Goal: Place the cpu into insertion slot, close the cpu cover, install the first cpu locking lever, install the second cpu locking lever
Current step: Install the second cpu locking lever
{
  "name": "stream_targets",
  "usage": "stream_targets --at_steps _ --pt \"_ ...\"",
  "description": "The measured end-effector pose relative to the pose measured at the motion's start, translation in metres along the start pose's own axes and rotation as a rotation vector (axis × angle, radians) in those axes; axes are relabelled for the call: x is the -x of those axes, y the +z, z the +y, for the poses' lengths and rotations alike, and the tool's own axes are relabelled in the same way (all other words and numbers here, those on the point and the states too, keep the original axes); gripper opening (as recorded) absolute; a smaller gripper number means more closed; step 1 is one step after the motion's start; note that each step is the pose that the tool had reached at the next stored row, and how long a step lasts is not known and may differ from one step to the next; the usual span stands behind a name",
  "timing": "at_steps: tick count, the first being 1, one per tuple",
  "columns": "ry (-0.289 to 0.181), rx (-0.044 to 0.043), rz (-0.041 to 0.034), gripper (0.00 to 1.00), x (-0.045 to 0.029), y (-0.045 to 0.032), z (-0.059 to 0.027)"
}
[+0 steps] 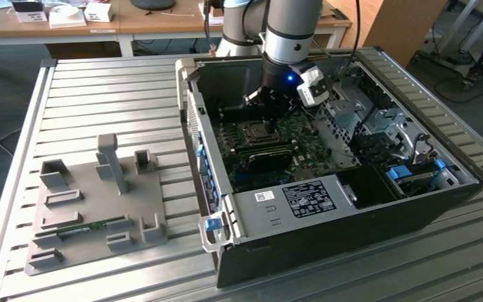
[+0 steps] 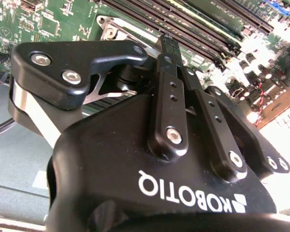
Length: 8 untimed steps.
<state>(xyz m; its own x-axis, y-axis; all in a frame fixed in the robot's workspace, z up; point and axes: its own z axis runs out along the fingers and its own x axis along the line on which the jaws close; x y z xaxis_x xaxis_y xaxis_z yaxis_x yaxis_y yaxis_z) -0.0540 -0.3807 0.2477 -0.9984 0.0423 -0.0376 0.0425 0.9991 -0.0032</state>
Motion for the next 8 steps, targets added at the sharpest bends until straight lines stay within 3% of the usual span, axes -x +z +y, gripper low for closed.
stream_targets --at_steps 8 --pt "0.0 0.0005 -0.0002 0.11 -0.002 0.0005 0.0"
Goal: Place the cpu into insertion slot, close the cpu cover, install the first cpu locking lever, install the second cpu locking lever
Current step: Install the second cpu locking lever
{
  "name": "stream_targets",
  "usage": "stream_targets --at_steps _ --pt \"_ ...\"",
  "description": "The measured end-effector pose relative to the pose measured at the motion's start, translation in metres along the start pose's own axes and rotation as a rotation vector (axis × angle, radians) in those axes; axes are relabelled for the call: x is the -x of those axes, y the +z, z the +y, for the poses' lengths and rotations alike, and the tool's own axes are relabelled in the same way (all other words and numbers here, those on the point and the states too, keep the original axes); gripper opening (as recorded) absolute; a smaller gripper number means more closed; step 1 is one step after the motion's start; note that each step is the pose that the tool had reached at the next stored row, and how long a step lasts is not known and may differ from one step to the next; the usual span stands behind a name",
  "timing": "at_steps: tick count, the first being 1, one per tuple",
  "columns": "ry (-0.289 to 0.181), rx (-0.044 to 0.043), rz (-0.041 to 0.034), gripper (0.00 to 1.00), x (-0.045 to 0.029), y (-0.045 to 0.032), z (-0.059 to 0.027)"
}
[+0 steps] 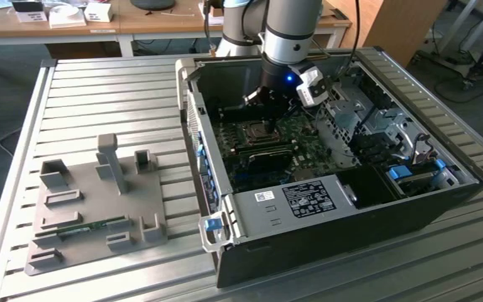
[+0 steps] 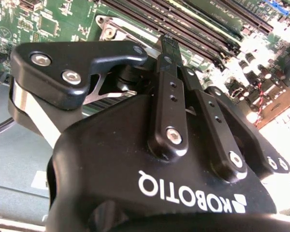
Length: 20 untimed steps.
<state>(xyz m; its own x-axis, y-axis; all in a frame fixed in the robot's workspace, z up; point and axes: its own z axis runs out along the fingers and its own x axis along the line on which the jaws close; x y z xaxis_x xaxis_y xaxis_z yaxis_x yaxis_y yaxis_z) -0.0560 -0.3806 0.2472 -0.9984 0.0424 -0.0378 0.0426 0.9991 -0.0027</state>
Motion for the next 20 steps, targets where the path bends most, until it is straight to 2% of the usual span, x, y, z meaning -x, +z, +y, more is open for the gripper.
stream_targets --at_steps 3,20 --pt "0.0 -0.0003 0.0001 0.11 -0.0029 0.0001 0.0004" --pt "0.0 -0.0001 0.0001 0.11 -0.0069 0.0007 0.0007"
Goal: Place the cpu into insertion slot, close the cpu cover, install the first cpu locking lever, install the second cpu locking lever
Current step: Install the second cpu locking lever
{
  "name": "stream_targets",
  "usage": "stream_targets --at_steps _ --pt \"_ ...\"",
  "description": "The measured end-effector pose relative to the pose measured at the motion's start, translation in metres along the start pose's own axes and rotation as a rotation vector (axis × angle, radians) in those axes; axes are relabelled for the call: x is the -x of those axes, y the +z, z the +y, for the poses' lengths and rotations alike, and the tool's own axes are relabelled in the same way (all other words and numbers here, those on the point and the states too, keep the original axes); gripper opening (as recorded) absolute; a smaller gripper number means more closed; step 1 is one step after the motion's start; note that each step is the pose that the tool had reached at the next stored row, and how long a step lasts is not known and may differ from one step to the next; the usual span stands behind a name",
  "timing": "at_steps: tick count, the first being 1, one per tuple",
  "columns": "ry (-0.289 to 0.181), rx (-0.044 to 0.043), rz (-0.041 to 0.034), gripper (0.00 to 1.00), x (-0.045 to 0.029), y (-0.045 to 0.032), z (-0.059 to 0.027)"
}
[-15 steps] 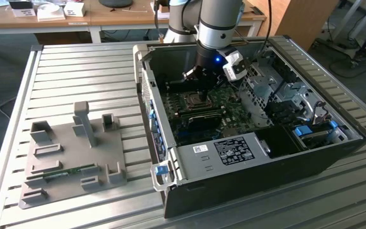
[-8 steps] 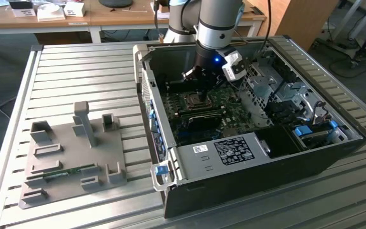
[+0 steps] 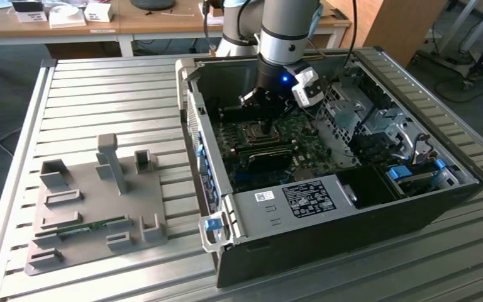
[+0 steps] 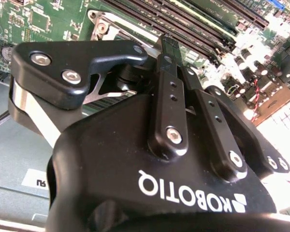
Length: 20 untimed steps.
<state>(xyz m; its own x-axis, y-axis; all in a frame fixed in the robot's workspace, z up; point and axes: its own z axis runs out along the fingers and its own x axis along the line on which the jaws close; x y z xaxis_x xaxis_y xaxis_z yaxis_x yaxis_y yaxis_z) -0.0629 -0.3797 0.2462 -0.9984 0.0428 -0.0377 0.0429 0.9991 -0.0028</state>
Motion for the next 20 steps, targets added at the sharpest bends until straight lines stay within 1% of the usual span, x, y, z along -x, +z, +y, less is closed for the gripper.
stream_targets --at_steps 5,11,13,17,18,20 --pt "0.0 0.0 -0.003 0.11 -0.0039 0.0011 -0.0002" --pt "0.0 0.0002 -0.0043 0.11 -0.0068 0.0028 0.0003" --pt "0.0 0.0 -0.0042 0.11 -0.007 0.0032 0.002" --pt "0.0 0.0 -0.0042 0.11 -0.0073 0.004 0.0081" --pt "0.0 -0.0023 -0.0043 0.11 -0.0085 0.0138 0.0125" --pt "0.0 -0.0032 -0.0043 0.11 -0.0085 0.0146 0.0125"
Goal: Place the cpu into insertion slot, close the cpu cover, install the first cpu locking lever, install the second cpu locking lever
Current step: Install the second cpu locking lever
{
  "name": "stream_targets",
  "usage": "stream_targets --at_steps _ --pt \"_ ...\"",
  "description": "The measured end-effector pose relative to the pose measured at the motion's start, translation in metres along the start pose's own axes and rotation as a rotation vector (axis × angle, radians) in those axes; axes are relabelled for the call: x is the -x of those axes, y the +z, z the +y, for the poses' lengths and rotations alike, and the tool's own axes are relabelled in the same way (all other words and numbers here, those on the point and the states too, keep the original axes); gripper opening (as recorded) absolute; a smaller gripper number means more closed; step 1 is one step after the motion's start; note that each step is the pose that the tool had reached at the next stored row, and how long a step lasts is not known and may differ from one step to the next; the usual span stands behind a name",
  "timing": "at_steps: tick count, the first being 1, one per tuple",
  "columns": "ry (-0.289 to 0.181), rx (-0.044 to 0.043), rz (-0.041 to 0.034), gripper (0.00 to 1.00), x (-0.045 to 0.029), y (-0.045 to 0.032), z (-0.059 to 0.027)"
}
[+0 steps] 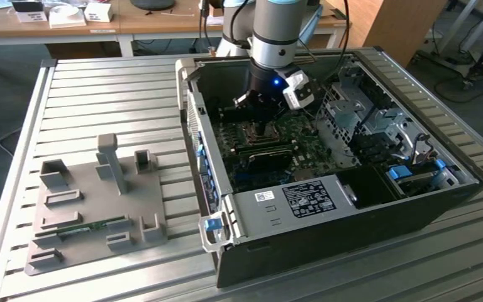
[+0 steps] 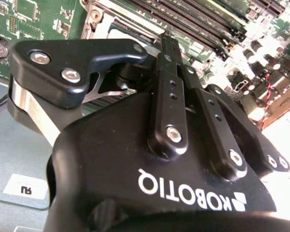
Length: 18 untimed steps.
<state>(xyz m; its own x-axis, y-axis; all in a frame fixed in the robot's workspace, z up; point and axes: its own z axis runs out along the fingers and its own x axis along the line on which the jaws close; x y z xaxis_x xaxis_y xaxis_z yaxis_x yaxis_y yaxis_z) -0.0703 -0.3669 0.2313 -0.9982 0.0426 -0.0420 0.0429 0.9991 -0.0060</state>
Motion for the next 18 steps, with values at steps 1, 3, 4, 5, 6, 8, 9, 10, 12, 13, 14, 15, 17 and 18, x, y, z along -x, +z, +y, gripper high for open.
stream_targets --at_steps 1,3,4,5,6,8,9,10,12,13,14,15,17,18 --pt "0.0 -0.0002 0.0 0.11 0.0 0.0002 0.0" --pt "0.0 -0.0007 0.0 0.11 0.0 0.0006 0.0" --pt "0.0 -0.0009 0.0 0.11 0.0 0.0007 0.0" --pt "0.0 -0.0012 0.0 0.11 0.0 0.0009 0.0" --pt "0.0 -0.0014 0.0 0.11 0.0 0.0011 0.0" --pt "0.0 -0.0018 -0.0001 0.11 -0.0001 0.0015 0.0" --pt "0.0 -0.0021 0.0 0.11 -0.0001 0.0017 0.0" --pt "0.0 -0.0022 -0.0001 0.11 -0.0001 0.0019 0.0" --pt "0.0 -0.0027 -0.0001 0.11 -0.0001 0.0023 0.0" --pt "0.0 -0.0029 -0.0001 0.11 -0.0001 0.0024 0.0" --pt "0.0 -0.0031 -0.0001 0.11 -0.0001 0.0026 0.0" --pt "0.0 -0.0034 -0.0001 0.11 -0.0001 0.0028 0.0" --pt "0.0 -0.0037 -0.0002 0.11 -0.0001 0.0032 0.0" --pt "0.0 -0.004 -0.0001 0.11 -0.0002 0.0034 0.0"
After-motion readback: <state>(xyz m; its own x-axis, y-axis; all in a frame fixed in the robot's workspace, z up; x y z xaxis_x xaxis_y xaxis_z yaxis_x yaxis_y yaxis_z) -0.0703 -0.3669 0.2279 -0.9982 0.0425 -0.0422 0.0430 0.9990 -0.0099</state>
